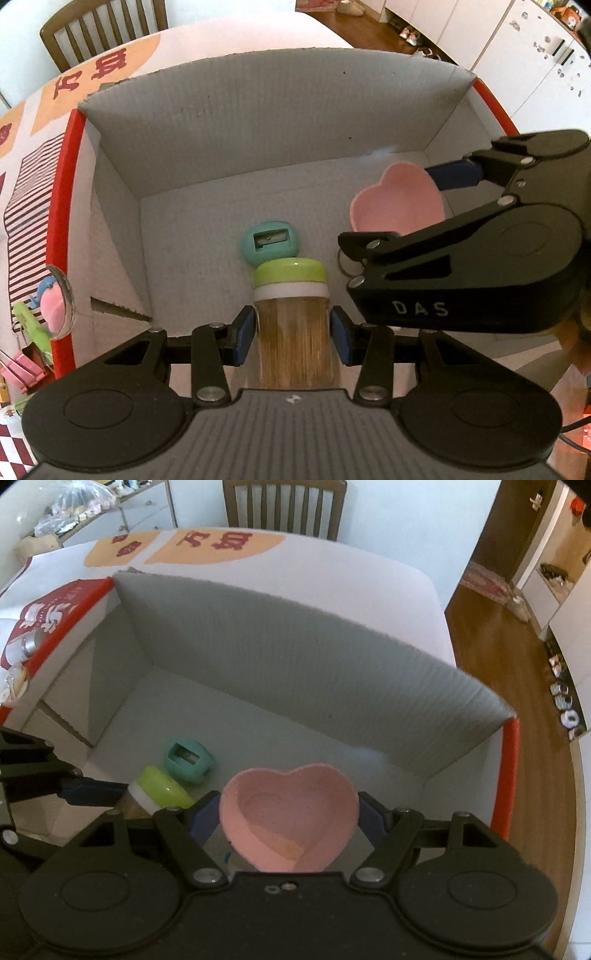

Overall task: Organize rigid objects
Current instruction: 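Open both grippers to set the jar and heart dish in the box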

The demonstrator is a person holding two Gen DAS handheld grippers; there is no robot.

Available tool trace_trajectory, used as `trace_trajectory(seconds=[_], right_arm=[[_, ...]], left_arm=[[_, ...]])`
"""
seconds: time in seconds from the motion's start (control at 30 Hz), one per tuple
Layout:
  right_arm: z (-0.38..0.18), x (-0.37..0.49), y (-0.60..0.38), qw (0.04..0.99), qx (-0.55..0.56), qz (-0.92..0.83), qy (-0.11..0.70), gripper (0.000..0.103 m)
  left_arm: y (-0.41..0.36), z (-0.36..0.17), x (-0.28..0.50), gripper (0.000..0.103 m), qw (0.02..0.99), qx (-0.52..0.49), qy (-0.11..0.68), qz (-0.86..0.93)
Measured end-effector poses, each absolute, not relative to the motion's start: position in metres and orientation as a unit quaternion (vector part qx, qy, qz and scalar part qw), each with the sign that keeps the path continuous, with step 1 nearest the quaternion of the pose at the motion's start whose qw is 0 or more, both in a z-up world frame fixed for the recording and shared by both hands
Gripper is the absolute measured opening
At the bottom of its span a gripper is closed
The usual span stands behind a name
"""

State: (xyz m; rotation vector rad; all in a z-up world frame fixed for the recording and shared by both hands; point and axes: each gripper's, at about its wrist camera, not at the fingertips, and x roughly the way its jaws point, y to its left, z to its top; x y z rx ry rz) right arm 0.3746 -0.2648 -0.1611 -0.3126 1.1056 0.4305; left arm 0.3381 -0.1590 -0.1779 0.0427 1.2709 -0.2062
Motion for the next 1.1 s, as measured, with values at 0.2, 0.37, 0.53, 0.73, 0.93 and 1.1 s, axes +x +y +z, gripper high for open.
trace_trajectory(seconds=[0.2,0.37,0.53,0.73,0.93,1.1], right_arm=[[-0.163,0.378,-0.263,0.813,-0.148,0.201,0.526,0.077],[-0.163,0.378,-0.261,0.812,-0.15,0.204,0.527,0.084],[-0.157,0.371,-0.262,0.815,-0.145,0.211,0.52,0.085],[-0.139,0.365,-0.269,0.824,-0.135,0.223,0.504,0.088],[-0.122,0.355,-0.276,0.832,-0.119,0.234,0.488,0.089],[-0.106,0.345,-0.278,0.839,-0.114,0.246,0.471,0.09]], left_arm=[[-0.16,-0.178,0.337,0.043,0.797,0.024,0.596,-0.097],[-0.158,-0.176,0.336,0.044,0.8,0.019,0.592,-0.098],[-0.161,-0.166,0.328,0.05,0.809,0.023,0.579,-0.104],[-0.162,-0.147,0.314,0.051,0.826,0.014,0.552,-0.11],[-0.16,-0.125,0.296,0.051,0.847,0.006,0.52,-0.112],[-0.156,-0.109,0.279,0.051,0.862,-0.003,0.496,-0.109]])
